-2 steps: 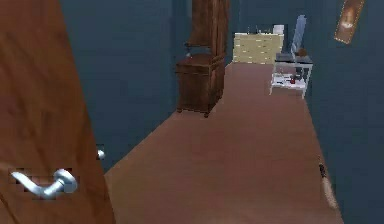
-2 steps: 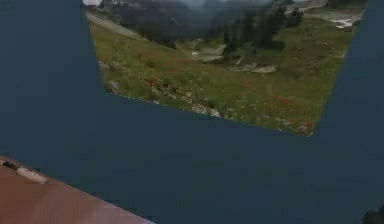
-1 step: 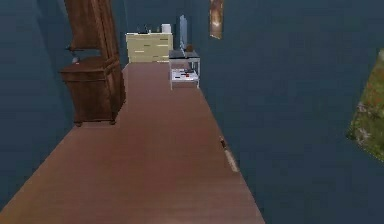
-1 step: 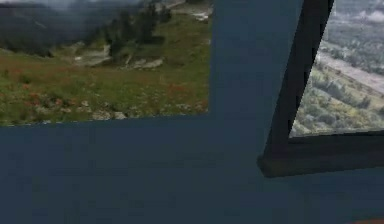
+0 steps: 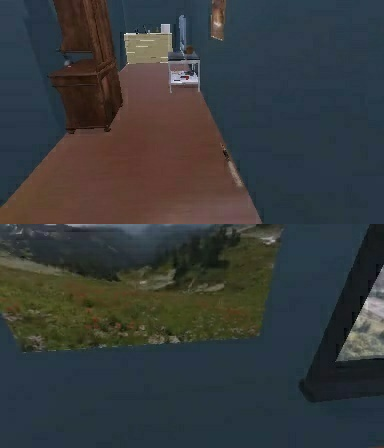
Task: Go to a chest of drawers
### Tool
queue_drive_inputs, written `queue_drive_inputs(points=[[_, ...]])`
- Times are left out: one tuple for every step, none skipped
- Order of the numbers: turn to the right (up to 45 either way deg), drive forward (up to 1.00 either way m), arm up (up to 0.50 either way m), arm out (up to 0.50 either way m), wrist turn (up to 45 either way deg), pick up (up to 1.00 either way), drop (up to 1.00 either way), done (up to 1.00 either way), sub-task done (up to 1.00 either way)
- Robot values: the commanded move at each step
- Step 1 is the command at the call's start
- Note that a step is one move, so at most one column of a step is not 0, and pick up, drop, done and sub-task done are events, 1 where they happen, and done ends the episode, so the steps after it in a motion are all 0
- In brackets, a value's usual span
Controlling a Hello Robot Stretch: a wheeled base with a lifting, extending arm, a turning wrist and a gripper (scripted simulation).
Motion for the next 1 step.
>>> queue_drive_inputs(points=[[-24.0, 0.0, 0.0, 0.0, 0.0, 0.0, 0.0, 0.0, 0.0]])
